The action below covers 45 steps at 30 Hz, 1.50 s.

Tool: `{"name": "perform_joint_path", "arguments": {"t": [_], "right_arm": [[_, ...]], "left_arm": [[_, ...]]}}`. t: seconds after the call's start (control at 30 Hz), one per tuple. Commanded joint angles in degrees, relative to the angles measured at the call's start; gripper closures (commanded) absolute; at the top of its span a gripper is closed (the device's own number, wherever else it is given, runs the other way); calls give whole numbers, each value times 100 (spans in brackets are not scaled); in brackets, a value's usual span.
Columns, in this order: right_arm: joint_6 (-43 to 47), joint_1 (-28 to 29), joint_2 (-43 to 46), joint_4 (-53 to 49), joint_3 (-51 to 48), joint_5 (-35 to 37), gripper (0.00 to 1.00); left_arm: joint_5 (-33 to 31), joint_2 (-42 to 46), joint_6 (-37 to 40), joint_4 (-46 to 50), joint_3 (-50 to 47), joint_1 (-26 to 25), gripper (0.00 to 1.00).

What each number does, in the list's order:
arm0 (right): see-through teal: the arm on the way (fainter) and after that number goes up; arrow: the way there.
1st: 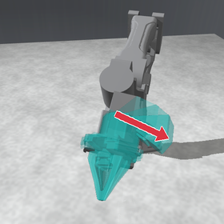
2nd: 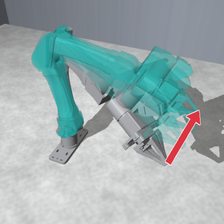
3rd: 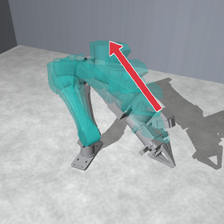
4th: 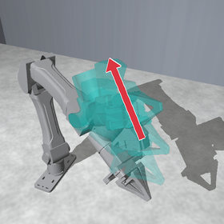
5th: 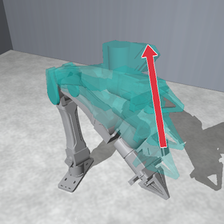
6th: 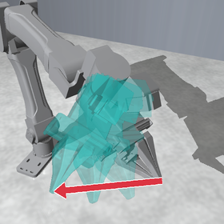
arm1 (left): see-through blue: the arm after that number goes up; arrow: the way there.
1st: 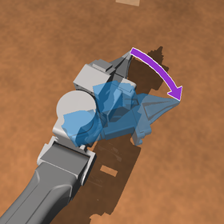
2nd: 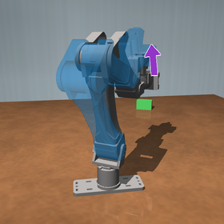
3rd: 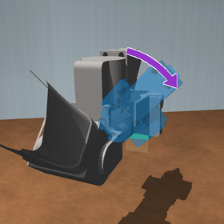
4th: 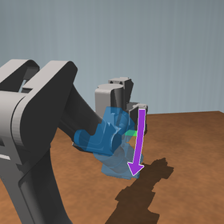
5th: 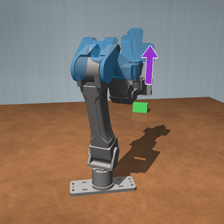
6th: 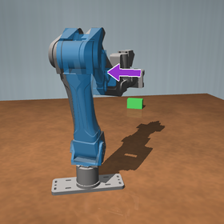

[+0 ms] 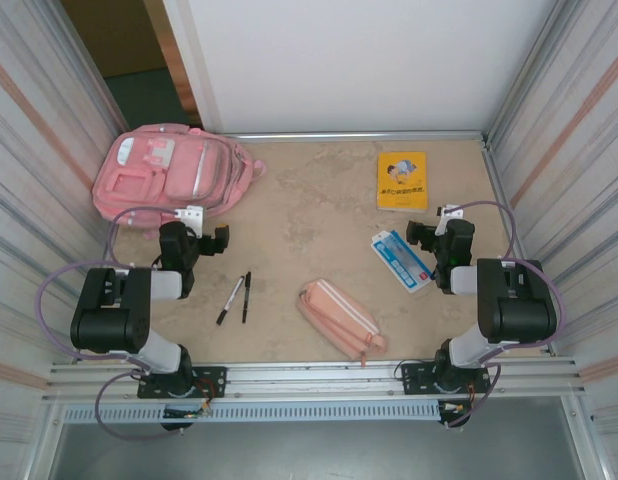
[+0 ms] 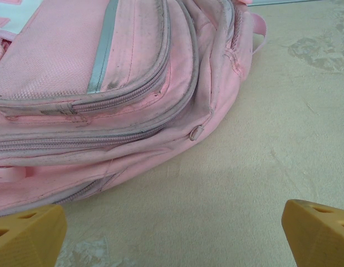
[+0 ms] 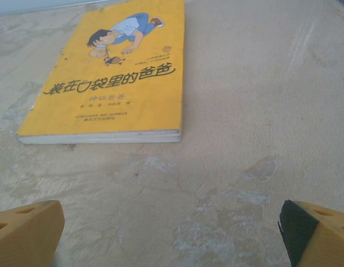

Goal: Pack the student bag

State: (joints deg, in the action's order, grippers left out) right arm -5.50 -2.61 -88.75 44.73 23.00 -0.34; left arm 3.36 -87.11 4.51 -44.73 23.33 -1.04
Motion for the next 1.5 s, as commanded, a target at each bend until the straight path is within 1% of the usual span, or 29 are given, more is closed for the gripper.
{"name": "perform_joint_path", "arguments": {"t": [0.0,0.47,0.57,0.7,0.77,0.8,0.83,0.87,0.9,0.93,1.0,1.03,1.07,1.1,1.17,1.23,1.27,1.33,1.37,1.43,1.47], "right_arm": [[75,-2,43,36,86,-69,1],[63,-14,42,13,92,-80,1],[79,6,43,39,84,-37,1],[81,29,54,62,66,12,1],[75,84,136,51,53,213,1],[122,208,310,-93,77,520,1],[181,405,644,-604,185,957,1],[212,543,976,-1195,345,1090,1],[295,743,1317,-1502,392,1249,1],[377,907,1610,-1557,359,1356,1],[401,1083,2183,-2065,503,1346,1],[299,1159,2450,-2419,629,1330,1],[271,1251,2705,-2676,696,1274,1],[242,1378,2949,-2865,735,1280,1],[215,1611,3449,-3154,773,1225,1],[217,1823,3793,-3392,789,1193,1],[202,1970,3907,-3515,810,1133,1],[139,2384,4028,-3646,824,982,1],[136,2724,4056,-3587,783,889,1],[248,3468,4031,-3424,717,905,1],[354,3885,3966,-3355,706,1038,1]], "left_arm": [[-48,44,41,-44,34,-12,1],[-24,45,28,-38,40,2,1],[155,43,-25,-42,33,98,1],[147,41,-38,-63,27,97,1],[148,45,-38,-62,23,98,1],[139,45,-33,-54,30,100,1],[137,57,-37,-66,20,100,1],[101,62,-43,-91,1,97,1],[64,74,-55,-134,-25,94,1],[93,113,-49,-148,-45,87,1],[188,395,129,-89,-104,-9,1],[135,656,240,239,-68,-116,2],[38,970,293,890,76,-248,1],[-1,1304,296,1431,237,-367,1],[-15,1809,298,2194,447,-565,1],[-168,2315,197,2716,543,-801,1],[-127,2541,53,2882,556,-885,1],[296,2855,-411,3204,613,-941,1],[457,3025,-660,3682,734,-980,1],[295,3323,-1139,4605,1031,-1149,1],[304,3483,-1298,5055,1176,-1219,1]]}}
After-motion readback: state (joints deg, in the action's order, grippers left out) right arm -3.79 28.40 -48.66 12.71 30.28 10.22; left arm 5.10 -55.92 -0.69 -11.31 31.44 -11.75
